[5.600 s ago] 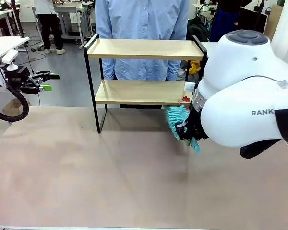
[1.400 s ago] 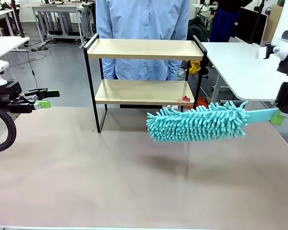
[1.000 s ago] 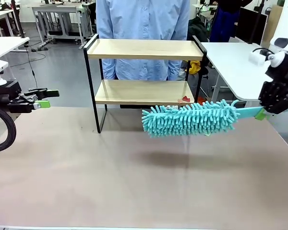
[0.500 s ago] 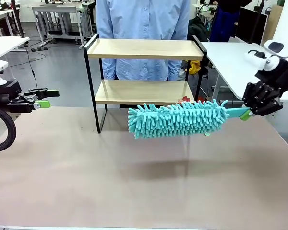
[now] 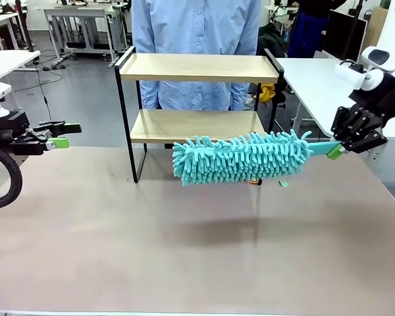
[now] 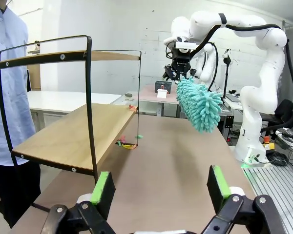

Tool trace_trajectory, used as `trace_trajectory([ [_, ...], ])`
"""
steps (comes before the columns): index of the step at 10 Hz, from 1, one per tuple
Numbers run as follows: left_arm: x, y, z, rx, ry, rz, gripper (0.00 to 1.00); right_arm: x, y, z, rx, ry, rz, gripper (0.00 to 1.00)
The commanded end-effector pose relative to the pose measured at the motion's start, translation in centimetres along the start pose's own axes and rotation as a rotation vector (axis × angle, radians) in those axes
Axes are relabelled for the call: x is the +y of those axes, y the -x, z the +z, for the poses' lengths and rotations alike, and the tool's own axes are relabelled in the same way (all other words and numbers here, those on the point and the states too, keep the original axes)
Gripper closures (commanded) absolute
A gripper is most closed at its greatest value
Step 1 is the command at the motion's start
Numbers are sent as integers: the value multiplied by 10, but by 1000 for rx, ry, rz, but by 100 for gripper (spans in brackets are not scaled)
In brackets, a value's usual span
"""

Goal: Clean the shelf.
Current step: Hand the Duster back to the human.

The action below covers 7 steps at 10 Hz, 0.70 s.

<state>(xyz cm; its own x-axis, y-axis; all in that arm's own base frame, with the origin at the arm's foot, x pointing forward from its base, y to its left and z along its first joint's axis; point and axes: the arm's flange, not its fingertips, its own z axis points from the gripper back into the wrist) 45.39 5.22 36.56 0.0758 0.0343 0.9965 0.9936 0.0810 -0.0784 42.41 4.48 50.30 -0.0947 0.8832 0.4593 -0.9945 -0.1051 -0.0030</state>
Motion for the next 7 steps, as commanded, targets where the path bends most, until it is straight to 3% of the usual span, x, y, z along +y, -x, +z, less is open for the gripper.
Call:
trace_trajectory([
  [1,-13,-3,-22,20,3,-36,0,1,1,-1,-10,-4,0,87],
  [4,-61,-9,-91,16,-9,-111,0,1,1,-1,-10,-4,0,87],
  [7,-87,-1,-138,3,3,-112,0,1,1,-1,-10,-4,0,87],
])
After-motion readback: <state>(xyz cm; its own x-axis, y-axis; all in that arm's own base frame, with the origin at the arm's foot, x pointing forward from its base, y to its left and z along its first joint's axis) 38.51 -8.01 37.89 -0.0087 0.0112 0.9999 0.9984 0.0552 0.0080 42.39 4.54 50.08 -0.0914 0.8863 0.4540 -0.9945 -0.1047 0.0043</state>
